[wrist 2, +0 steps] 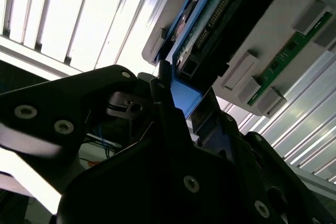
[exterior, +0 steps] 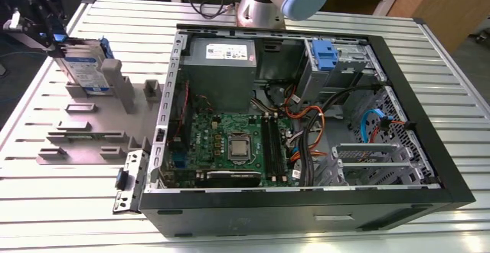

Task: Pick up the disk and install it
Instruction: 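Pick up the disk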

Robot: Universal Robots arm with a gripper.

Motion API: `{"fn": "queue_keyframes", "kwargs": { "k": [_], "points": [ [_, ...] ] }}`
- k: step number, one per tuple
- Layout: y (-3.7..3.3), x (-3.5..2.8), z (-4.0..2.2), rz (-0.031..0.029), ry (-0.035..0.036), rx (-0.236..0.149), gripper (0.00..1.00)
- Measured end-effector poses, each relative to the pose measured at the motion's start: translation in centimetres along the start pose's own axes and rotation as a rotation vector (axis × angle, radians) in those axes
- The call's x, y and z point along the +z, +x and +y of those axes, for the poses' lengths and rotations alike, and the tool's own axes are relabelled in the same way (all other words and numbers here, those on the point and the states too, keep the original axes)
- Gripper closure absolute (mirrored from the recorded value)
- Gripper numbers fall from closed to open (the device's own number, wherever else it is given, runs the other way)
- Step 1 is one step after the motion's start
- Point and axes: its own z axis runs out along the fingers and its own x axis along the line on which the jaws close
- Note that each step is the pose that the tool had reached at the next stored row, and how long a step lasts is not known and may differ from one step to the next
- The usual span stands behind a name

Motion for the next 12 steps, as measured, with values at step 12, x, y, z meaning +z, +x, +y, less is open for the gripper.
{"fn": "queue_keyframes", "kwargs": {
  "k": [12],
  "points": [
    [0.00, 0.11, 0.00, 0.0000, 0.0000, 0.000, 0.58]
  ]
}}
